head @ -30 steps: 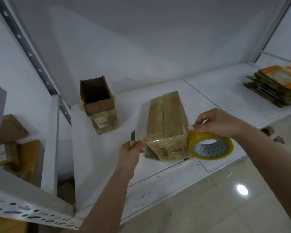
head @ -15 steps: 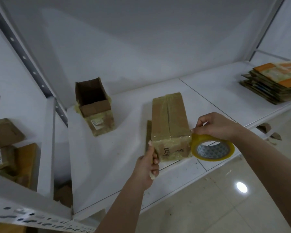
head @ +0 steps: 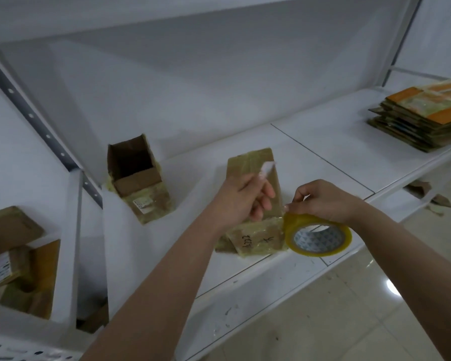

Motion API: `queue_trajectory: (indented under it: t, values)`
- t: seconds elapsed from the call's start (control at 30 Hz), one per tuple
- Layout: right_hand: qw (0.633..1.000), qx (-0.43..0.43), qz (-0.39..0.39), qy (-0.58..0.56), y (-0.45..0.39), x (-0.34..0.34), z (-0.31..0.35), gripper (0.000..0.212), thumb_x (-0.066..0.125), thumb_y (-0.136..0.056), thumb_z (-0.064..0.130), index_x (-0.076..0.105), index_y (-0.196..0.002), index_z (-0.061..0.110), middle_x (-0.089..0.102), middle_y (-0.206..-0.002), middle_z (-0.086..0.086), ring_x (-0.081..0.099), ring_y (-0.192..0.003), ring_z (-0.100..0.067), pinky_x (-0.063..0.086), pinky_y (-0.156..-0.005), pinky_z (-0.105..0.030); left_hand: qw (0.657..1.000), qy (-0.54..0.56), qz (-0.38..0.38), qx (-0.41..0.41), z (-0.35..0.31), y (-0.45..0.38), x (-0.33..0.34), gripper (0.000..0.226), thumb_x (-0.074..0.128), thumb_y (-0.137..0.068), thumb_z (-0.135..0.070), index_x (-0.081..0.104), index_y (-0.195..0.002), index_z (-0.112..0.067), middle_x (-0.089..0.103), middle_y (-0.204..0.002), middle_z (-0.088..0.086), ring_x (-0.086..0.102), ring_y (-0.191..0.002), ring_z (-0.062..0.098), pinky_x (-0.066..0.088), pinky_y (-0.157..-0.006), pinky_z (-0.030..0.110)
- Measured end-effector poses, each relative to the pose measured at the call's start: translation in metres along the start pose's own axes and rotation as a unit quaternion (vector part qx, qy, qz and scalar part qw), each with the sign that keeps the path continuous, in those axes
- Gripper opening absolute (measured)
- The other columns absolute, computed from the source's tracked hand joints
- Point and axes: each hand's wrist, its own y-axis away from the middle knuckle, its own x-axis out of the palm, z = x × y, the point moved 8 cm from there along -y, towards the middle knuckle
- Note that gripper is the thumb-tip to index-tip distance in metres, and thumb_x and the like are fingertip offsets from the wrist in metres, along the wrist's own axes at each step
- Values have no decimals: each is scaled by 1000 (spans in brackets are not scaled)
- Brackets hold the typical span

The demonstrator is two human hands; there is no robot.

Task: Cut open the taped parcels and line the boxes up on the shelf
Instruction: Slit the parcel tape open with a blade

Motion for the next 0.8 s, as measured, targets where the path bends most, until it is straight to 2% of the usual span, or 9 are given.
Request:
queue_trajectory:
  t: [0.07, 0.13, 0.23, 0.3, 0.43, 0.57, 0.63, 0.73, 0.8]
  values:
    - [1000, 3, 8, -20, 3, 2, -7, 26, 77, -78, 43, 71, -70, 19, 66, -66, 7, 63, -62, -5, 43, -57, -16, 997, -30, 52, -38, 8, -13, 27, 45, 37, -105, -39, 62, -79, -12, 64, -57, -3, 57, -47, 9, 48, -51, 20]
    - [997, 23, 24, -69, 10, 3, -20, 28, 74, -82, 40, 72, -76, 13, 68, -68, 4, 64, -62, -8, 46, -59, -17, 996, -56, 48, -57, 20, -21, 40, 46, 38, -104, -40, 62, -78, -11, 64, -55, -4, 57, -46, 8, 47, -51, 19]
    - [983, 51, 59, -166, 21, 3, -43, 14, 66, -90, 24, 73, -86, 12, 71, -83, -5, 68, -81, -23, 49, -72, -26, 994, -95, 40, -26, 24, -26, 51, 45, 38, -105, -38, 60, -75, -14, 62, -52, -6, 55, -44, 6, 45, -51, 17]
    - [977, 40, 81, -191, 28, 2, -51, 13, 65, -90, 19, 74, -99, 14, 73, -96, -7, 68, -91, -25, 50, -75, -27, 994, -103, 35, -16, 24, -28, 52, 44, 39, -105, -37, 61, -74, -13, 62, -52, -5, 54, -44, 5, 45, -50, 16]
    - [972, 14, 83, -217, 31, 0, -62, 27, 76, -81, 37, 73, -102, 21, 74, -97, -4, 71, -89, -19, 53, -69, -22, 994, -102, 26, -12, 21, -28, 50, 43, 41, -104, -35, 61, -76, -9, 61, -52, -4, 51, -42, 7, 43, -47, 15]
    - [994, 19, 43, -94, 23, 9, -88, 21, 74, -83, 39, 72, -95, 22, 71, -94, -2, 69, -82, -16, 57, -76, -29, 992, -116, 41, -14, 19, -25, 54, 42, 41, -103, -37, 58, -75, -11, 60, -53, -5, 50, -43, 7, 43, -49, 16]
    - [995, 8, 38, -96, 24, 13, -92, 23, 72, -84, 41, 73, -96, 22, 72, -93, 0, 69, -83, -17, 57, -79, -30, 988, -141, 65, -18, 19, -25, 58, 41, 42, -104, -36, 56, -73, -14, 59, -54, -8, 51, -46, 5, 44, -54, 17]
    - [989, -15, 60, -134, 30, 7, -91, 31, 65, -79, 52, 75, -100, 33, 74, -95, 14, 70, -91, -4, 54, -74, -14, 971, -201, 125, -30, 15, -23, 66, 42, 43, -102, -40, 55, -67, -21, 57, -58, -11, 53, -53, 5, 47, -64, 23]
    - [987, -16, 77, -138, 34, 1, -89, 27, 62, -82, 52, 74, -103, 40, 73, -96, 21, 68, -91, 4, 51, -74, -9, 939, -298, 172, -25, 8, -21, 73, 43, 42, -101, -44, 54, -64, -24, 56, -60, -12, 53, -57, 5, 43, -67, 27]
